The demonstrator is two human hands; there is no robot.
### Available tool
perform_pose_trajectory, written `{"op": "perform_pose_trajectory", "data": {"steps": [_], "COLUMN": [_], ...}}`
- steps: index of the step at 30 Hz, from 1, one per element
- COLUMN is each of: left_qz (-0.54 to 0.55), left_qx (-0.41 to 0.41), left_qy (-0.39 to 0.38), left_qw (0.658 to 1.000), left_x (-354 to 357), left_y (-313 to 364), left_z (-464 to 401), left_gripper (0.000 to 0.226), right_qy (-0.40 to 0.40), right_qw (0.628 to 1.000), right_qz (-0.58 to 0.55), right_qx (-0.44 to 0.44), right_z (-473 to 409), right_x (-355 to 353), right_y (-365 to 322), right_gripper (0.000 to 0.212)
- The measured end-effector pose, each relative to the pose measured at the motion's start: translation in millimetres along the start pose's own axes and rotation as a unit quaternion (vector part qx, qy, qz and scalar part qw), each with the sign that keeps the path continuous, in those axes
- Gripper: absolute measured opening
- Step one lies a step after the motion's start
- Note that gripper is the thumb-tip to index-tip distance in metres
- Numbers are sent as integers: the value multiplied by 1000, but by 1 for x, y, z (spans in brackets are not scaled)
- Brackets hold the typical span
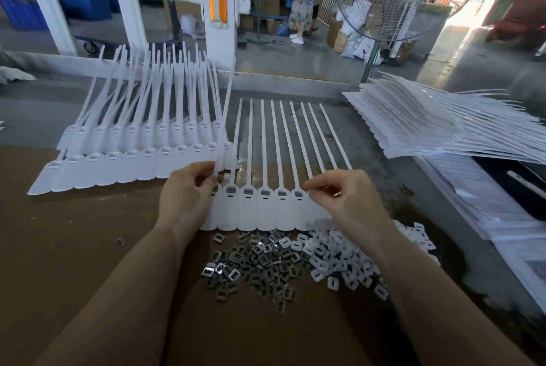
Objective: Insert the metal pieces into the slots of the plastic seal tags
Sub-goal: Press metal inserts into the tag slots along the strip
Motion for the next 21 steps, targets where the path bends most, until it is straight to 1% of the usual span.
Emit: {"op": "perform_pose_trajectory", "data": {"steps": [4, 6, 11, 17, 21], "left_qz": [0, -2, -22, -21, -19], "left_qx": [-4, -5, 7, 9, 7], "left_qy": [-5, -6, 3, 5, 4], "left_qw": [1000, 1000, 1000, 1000, 1000], "left_x": [0, 1, -1, 0, 0], "left_y": [0, 1, 2, 1, 1], "left_z": [0, 0, 1, -1, -1], "left_gripper": [30, 30, 32, 31, 31], "right_qy": [-137, -173, -217, -228, -243], "right_qw": [989, 982, 972, 968, 962], "right_qz": [6, 21, 37, 31, 52], "right_qx": [-52, -70, -79, -100, -112], "right_z": [10, 13, 19, 23, 25], "right_x": [20, 27, 38, 49, 60], "right_y": [-22, -27, -32, -43, -53], "right_gripper": [14, 16, 18, 16, 19]}}
Point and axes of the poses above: each hand's wrist, its own z-axis away from the middle knuckle, its own x-axis out of the palm, y = z × x, the point moved 6 cm from there along -z, towards the middle knuckle, and after that the axes turned 14 degrees about -x, right-handed, at the moved point
